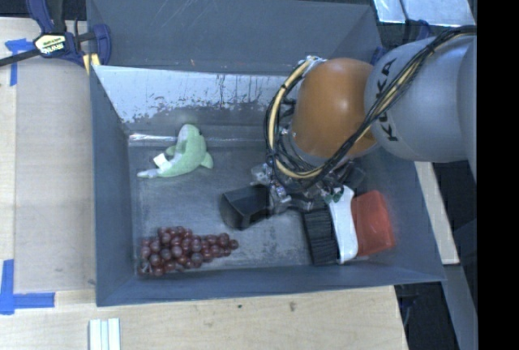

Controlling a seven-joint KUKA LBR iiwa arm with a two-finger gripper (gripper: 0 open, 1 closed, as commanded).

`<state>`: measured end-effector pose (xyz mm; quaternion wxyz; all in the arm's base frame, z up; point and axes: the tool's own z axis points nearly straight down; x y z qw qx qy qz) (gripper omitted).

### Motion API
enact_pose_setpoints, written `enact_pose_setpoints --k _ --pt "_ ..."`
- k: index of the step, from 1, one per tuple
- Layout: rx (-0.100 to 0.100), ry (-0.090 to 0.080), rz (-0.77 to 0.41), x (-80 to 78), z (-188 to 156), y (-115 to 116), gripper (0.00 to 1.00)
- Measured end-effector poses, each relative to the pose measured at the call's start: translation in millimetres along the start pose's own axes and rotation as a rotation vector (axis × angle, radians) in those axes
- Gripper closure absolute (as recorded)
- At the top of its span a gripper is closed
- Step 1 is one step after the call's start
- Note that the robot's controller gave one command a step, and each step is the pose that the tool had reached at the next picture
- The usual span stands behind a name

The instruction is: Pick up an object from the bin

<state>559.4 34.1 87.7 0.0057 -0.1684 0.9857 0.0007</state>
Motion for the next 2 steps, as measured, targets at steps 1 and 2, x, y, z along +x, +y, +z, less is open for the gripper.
enact_pose_setpoints --k 1,2 --pt "0.001 0.002 0.000 0.6 -15 -1 1.00" --pt "0.002 0.000 0.001 0.1 -25 -1 1.00"
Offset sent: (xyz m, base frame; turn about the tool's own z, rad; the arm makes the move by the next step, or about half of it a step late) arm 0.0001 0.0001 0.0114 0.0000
